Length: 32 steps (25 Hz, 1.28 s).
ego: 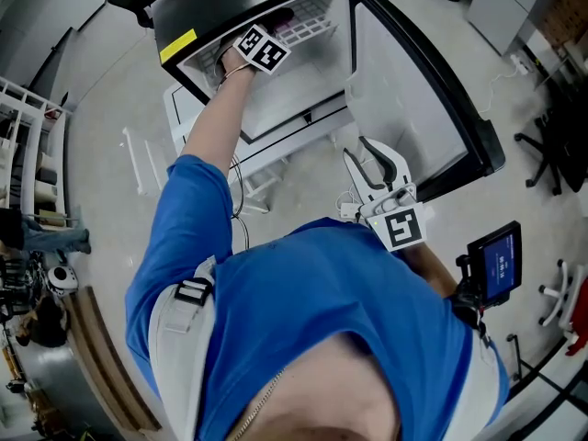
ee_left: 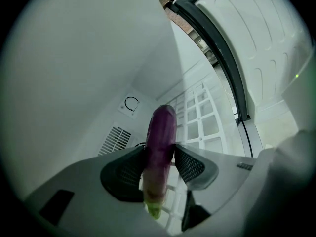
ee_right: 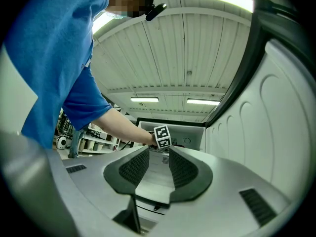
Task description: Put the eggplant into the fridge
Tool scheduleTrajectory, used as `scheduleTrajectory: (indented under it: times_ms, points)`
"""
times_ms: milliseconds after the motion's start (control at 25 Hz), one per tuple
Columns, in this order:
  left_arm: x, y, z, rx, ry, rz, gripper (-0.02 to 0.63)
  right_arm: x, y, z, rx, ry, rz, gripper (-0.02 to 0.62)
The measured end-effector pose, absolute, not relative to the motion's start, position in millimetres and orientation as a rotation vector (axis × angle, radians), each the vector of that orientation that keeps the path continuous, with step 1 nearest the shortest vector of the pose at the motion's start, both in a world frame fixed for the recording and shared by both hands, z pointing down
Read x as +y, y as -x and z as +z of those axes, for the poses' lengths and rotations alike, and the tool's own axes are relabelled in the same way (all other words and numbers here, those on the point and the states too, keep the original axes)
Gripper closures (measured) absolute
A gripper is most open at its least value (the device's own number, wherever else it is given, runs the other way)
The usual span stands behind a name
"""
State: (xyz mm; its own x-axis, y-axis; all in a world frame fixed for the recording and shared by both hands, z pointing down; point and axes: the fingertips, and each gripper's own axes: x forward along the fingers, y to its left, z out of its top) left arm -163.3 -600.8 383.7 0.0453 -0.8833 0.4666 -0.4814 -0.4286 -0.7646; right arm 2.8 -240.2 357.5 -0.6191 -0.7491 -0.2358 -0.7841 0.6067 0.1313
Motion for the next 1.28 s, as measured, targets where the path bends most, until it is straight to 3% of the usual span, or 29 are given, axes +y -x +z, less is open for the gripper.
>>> scheduleTrajectory:
  times_ms: [1280]
  points:
    - [-601.9, 169.8, 379.2, 1.400, 1.958, -1.324, 0.408, -237.4, -10.5, 364.0, 2.675, 1.297, 0.301, 0.466]
